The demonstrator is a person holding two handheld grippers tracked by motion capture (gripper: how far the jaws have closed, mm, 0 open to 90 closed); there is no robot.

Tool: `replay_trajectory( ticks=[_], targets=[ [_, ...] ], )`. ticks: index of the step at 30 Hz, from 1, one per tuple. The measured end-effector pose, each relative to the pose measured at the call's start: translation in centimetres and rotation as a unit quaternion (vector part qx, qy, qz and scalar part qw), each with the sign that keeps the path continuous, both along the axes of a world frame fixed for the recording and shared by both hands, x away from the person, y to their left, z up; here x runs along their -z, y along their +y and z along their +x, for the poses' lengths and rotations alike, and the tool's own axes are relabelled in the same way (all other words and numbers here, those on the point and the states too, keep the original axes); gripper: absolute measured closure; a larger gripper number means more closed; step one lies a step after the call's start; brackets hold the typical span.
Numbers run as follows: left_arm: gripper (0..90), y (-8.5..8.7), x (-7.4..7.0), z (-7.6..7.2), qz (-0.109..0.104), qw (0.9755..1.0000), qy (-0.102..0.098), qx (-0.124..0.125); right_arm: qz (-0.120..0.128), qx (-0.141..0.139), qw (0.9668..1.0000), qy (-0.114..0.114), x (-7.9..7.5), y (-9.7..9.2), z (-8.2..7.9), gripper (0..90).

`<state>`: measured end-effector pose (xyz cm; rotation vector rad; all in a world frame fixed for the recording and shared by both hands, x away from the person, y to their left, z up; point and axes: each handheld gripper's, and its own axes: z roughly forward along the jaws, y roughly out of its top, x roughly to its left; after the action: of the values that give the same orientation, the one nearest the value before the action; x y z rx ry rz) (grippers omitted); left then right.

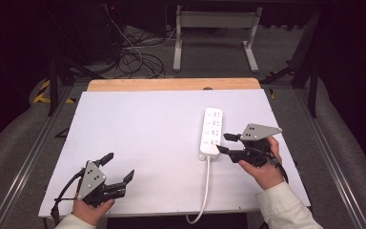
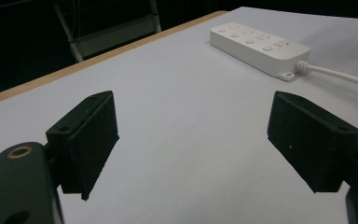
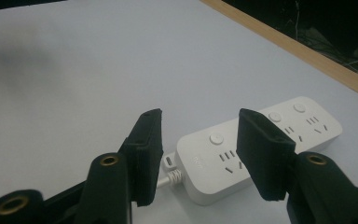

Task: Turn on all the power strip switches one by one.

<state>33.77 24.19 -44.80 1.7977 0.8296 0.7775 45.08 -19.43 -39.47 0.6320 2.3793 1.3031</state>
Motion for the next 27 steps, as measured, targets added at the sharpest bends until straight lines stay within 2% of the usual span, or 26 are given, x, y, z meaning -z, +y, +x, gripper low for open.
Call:
replay_trajectory(
  ticks=[13, 17, 21, 25, 27],
  targets=[
    [16.5, 0.1, -0.1, -0.1, 0.003, 1.0, -0.002, -0.002, -0.012, -0.014, 0.9997, 0.016, -0.2, 2.0, 1.8, 57.2],
    [16.5, 0.1, 0.0, -0.1, -0.001, 1.0, -0.001, -0.003, -0.019, -0.011, 0.9991, 0.036, -0.1, 2.3, 2.5, 70.8],
    [16.5, 0.1, -0.1, -0.1, 0.003, 1.0, -0.001, -0.003, -0.037, 0.001, 0.9978, 0.054, 0.1, 2.7, 3.0, 86.6],
    [16.5, 0.0, 0.0, -0.1, 0.002, 1.0, 0.001, -0.003, -0.057, 0.001, 0.9954, 0.076, 0.6, 3.4, 4.0, 90.0],
    [16.5, 0.0, 0.0, -0.1, 0.003, 1.0, 0.001, -0.003, -0.06, 0.003, 0.9952, 0.078, 0.8, 3.5, 4.2, 90.0]
  ],
)
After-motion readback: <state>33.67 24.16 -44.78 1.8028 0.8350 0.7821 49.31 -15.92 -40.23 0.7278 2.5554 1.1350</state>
